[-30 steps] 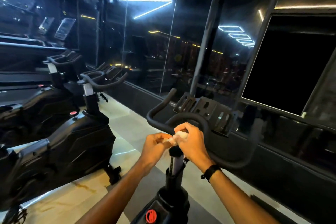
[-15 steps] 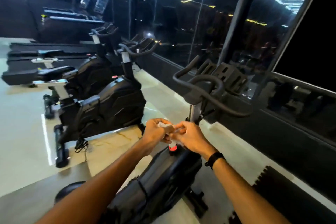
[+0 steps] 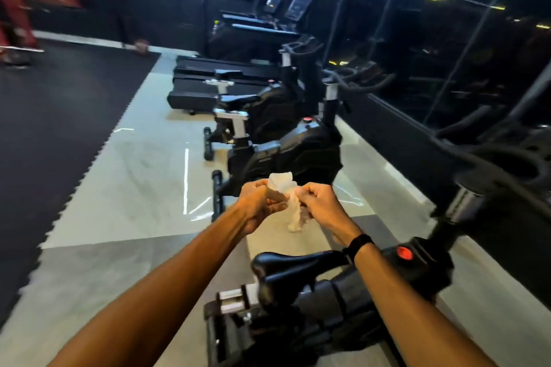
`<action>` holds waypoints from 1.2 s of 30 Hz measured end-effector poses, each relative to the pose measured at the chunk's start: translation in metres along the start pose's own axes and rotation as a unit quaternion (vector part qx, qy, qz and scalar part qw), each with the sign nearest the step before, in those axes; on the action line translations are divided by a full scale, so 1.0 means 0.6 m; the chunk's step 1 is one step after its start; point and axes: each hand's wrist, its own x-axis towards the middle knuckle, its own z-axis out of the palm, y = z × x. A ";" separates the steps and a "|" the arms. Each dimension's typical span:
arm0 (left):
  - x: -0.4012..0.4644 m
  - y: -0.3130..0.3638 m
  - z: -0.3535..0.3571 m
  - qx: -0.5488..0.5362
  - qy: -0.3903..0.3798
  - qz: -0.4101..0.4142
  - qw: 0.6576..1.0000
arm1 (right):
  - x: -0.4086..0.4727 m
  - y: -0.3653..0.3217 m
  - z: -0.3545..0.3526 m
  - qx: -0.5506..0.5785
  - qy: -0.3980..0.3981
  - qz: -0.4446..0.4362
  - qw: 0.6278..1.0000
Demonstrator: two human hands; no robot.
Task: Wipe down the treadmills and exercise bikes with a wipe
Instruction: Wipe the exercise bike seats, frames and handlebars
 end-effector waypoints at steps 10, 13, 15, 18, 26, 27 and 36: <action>0.009 0.190 -0.410 0.078 0.054 0.017 0.995 | 0.106 -0.195 0.378 0.206 -0.103 0.064 0.971; 0.017 0.230 -0.488 0.095 0.049 0.037 0.994 | 0.147 -0.241 0.442 0.177 -0.107 0.049 0.977; 0.017 0.248 -0.535 0.068 0.055 0.046 0.995 | 0.176 -0.270 0.482 0.146 -0.126 0.038 0.980; 0.019 0.272 -0.598 0.039 0.078 0.061 0.994 | 0.219 -0.310 0.538 0.109 -0.187 0.015 0.976; 0.089 0.354 -0.735 -0.023 0.113 0.089 0.989 | 0.334 -0.358 0.627 0.254 -0.192 0.065 0.946; 0.106 0.357 -0.745 -0.030 0.117 0.088 0.989 | 0.353 -0.355 0.632 0.264 -0.171 0.072 0.946; 0.342 0.436 -0.742 0.028 0.069 0.053 0.996 | 0.567 -0.347 0.629 0.140 -0.127 0.053 0.981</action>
